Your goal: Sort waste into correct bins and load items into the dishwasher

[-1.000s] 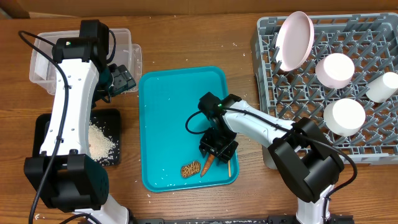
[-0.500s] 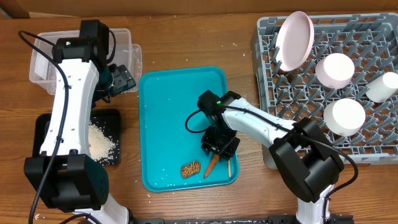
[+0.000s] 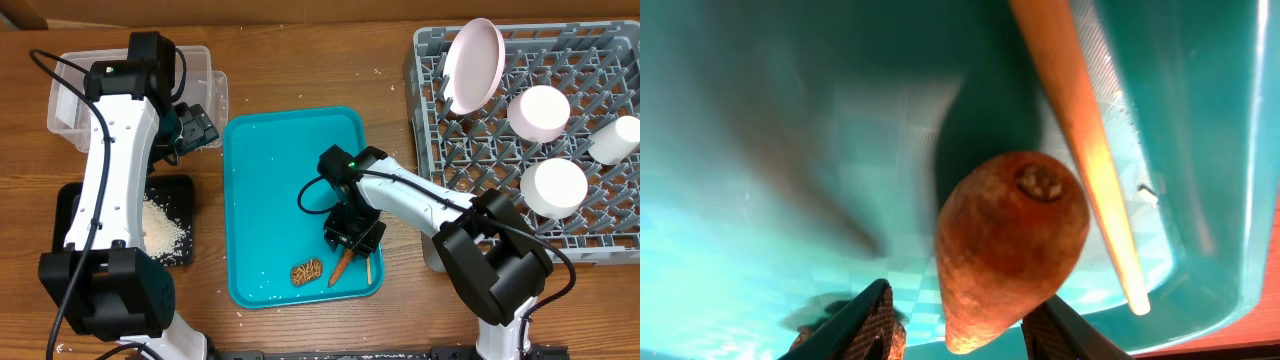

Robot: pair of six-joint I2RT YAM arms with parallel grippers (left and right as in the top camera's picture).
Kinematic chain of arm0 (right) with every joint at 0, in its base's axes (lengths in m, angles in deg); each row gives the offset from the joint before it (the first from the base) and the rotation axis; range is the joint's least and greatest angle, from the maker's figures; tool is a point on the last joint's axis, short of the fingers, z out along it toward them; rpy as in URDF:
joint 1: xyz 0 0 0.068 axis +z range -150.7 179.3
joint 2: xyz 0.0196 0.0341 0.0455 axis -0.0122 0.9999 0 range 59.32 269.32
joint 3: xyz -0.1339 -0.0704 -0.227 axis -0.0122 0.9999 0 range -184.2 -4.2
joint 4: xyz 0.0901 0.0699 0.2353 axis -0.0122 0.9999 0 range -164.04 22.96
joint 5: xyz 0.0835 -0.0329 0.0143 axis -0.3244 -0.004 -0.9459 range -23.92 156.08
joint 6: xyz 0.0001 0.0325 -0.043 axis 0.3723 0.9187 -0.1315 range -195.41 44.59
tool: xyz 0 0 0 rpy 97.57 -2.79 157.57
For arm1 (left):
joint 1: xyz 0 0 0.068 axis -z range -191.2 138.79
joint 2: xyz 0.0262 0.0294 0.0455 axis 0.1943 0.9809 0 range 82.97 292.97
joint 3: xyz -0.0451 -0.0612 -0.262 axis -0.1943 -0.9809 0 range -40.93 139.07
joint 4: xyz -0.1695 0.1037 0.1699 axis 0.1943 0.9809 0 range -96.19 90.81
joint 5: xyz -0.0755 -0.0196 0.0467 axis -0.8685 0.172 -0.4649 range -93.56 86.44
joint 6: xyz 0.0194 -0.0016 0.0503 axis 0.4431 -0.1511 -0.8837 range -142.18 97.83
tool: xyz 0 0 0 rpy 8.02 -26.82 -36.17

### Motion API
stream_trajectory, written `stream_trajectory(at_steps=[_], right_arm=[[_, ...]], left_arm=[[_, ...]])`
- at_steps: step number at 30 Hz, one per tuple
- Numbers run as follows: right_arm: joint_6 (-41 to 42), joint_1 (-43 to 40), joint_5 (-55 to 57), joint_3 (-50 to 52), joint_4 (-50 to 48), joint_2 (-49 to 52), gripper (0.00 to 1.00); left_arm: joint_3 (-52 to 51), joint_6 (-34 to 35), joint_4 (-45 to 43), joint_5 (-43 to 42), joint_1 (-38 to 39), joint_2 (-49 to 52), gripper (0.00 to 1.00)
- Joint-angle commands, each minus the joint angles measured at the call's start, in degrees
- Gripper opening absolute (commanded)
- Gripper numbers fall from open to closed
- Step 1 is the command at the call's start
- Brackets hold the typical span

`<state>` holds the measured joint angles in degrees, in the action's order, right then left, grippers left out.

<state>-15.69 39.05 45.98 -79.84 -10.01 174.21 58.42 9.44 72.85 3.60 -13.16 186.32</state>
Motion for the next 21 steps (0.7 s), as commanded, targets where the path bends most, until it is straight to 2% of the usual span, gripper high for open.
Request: stream_trajectory(at_steps=[1,21], right_arm=[[-0.2,0.5,-1.0,-0.6,-0.1,0.4,0.44],[-0.2,0.7,-4.7,1.4,-2.4,0.4,0.45]], left_arm=[[-0.3,1.0,0.0,0.7,0.4,-0.3,1.00],[-0.3,1.0,0.0,0.7,0.4,-0.3,1.00]])
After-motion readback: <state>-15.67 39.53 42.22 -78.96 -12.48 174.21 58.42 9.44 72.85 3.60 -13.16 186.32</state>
